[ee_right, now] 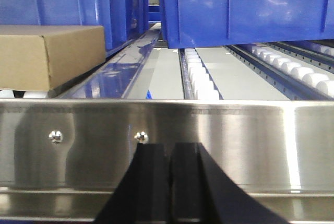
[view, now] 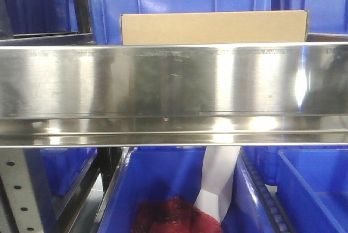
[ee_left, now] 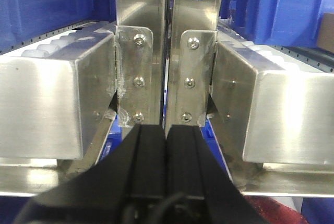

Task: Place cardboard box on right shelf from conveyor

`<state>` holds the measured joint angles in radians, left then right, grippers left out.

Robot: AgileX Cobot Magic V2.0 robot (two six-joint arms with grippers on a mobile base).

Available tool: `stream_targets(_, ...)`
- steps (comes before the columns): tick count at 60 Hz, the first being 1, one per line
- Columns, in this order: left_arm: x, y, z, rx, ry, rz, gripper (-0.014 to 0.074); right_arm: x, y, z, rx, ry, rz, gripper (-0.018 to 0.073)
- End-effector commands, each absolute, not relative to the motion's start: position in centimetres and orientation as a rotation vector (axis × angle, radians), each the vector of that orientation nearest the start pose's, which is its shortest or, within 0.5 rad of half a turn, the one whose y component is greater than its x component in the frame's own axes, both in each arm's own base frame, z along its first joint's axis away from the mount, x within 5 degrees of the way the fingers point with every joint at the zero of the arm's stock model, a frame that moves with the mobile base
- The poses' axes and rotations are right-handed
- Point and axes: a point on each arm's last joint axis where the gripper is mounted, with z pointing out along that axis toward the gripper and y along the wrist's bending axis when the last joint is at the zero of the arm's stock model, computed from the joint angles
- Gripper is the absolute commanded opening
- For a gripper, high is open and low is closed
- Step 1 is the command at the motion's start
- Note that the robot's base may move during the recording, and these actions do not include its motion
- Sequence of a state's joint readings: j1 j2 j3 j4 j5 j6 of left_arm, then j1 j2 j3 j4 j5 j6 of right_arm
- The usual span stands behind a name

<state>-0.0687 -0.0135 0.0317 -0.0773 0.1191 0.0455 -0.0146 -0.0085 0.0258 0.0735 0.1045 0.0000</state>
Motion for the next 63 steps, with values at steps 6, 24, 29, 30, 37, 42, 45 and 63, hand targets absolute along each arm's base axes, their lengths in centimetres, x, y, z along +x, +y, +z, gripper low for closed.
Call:
stream_targets(6,5.59,-0.44,19.75,0.030,1.532,-0.091,-0.0116,5.48,-0.12,20.74,0.064,1.465,0.036,0.0056)
stream_targets(24,5.59,-0.44,19.75,0.030,1.532,-0.091,-0.0116,5.48,-0.12,20.73,0.064,1.466,0.037,0.0056)
stream_targets(29,5.59,-0.44,19.75,0.030,1.532,-0.091,-0.0116,5.48,-0.12,20.73,0.064,1.466,0.037,0.0056)
stream_targets(30,5.59,-0.44,19.75,0.030,1.532,-0.091,-0.0116,5.48,-0.12,20.73,0.064,1.466,0.037,0.0056)
stream_targets(37,5.59,-0.44,19.75,0.030,1.532,-0.091,-0.0116,5.48,-0.12,20.73,0.064,1.466,0.037,0.0056)
stream_targets(42,5.59,-0.44,19.75,0.030,1.532,-0.091,-0.0116,5.48,-0.12,20.73,0.064,1.466,0.037,0.0056)
stream_targets(45,5.59,-0.44,19.75,0.030,1.532,-0.091,-0.0116,5.48,-0.12,20.73,0.064,1.466,0.037,0.0056)
stream_targets(63,5.59,-0.44,19.75,0.030,1.532,-0.091,-0.0116,5.48,-0.12,20.73,0.064,1.466,0.037,0.0056)
